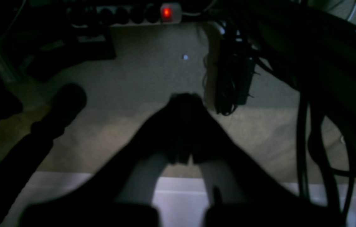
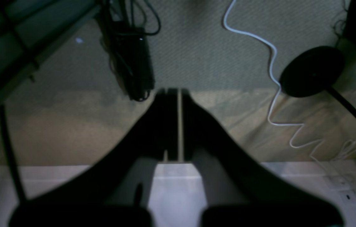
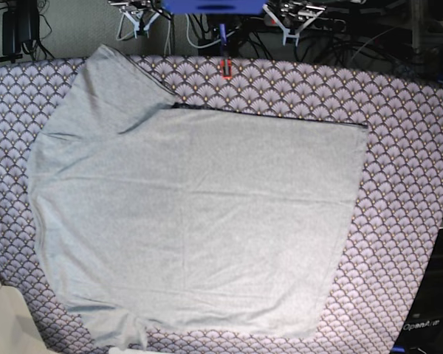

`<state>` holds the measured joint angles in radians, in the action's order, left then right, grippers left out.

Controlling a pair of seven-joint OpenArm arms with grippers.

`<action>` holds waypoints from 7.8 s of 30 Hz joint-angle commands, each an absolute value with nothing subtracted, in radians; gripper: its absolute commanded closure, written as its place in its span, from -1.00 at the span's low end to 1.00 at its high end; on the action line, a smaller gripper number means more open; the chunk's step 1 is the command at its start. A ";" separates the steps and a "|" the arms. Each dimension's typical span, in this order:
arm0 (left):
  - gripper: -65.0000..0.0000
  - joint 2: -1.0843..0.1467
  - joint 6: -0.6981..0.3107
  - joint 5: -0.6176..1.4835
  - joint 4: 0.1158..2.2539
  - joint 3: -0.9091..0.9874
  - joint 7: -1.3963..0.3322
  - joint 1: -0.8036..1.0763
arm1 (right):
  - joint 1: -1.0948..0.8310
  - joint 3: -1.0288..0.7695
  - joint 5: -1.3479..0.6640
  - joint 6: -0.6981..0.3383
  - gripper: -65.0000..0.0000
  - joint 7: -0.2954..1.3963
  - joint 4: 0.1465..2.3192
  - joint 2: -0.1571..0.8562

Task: Fold the T-shirt properly

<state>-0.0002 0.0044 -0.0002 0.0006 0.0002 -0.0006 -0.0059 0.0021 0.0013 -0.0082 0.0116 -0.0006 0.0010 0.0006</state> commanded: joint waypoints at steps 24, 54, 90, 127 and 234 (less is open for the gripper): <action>0.99 -0.004 0.005 -0.005 0.000 0.001 -0.007 -0.002 | -0.001 0.002 -0.012 -0.002 1.00 0.001 0.000 -0.004; 0.99 0.001 0.005 -0.007 0.000 0.001 -0.007 -0.005 | 0.002 -0.001 -0.012 -0.002 1.00 0.001 0.000 -0.005; 1.00 -0.008 0.004 -0.007 0.002 -0.001 0.001 0.004 | -0.041 -0.004 -0.015 -0.002 1.00 -0.110 0.000 -0.007; 1.00 -0.096 0.001 -0.001 0.000 0.004 0.872 0.272 | -0.371 -0.002 -0.015 -0.001 1.00 -1.023 0.000 -0.001; 0.47 -0.027 0.001 0.185 1.952 0.498 -0.318 0.601 | -0.817 -0.079 -0.145 -0.005 0.22 -0.599 1.532 0.108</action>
<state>-0.0216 0.0036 0.1856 1.9419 0.4938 -0.3367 0.5987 -0.8043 -0.0757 -0.1394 -0.0025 -0.5720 1.5196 0.1043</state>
